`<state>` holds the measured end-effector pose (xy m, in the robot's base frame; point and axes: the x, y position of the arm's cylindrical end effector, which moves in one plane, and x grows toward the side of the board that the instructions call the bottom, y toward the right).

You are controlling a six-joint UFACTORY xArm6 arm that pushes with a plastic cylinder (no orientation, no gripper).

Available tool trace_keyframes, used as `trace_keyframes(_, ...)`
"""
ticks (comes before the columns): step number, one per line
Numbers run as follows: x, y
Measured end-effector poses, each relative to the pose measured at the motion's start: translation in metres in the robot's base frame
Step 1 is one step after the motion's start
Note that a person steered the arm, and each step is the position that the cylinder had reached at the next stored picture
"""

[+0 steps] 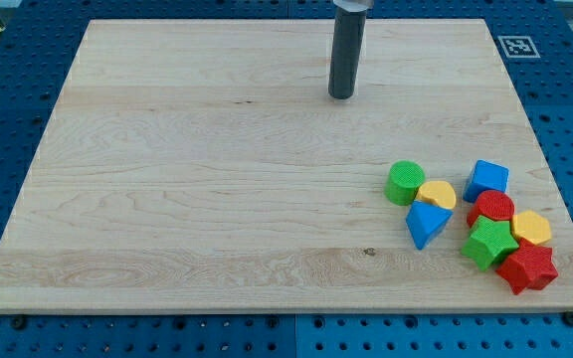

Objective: Nudge the group of blocks down a bit

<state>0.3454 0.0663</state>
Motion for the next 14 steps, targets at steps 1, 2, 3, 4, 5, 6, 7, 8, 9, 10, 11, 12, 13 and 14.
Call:
trace_keyframes(1, 0.0, 0.0)
trace_keyframes(2, 0.0, 0.0)
trace_keyframes(3, -0.001, 0.0)
trace_keyframes(4, -0.001, 0.0)
trace_keyframes(5, -0.001, 0.0)
trace_keyframes(6, -0.001, 0.0)
trace_keyframes(7, -0.001, 0.002)
trace_keyframes(8, -0.001, 0.002)
trace_keyframes(9, -0.001, 0.002)
trace_keyframes(10, 0.0, 0.007)
trace_keyframes(11, 0.009, 0.042)
trace_keyframes(12, 0.04, 0.06)
trace_keyframes(13, 0.067, 0.057)
trace_keyframes(14, 0.071, 0.052)
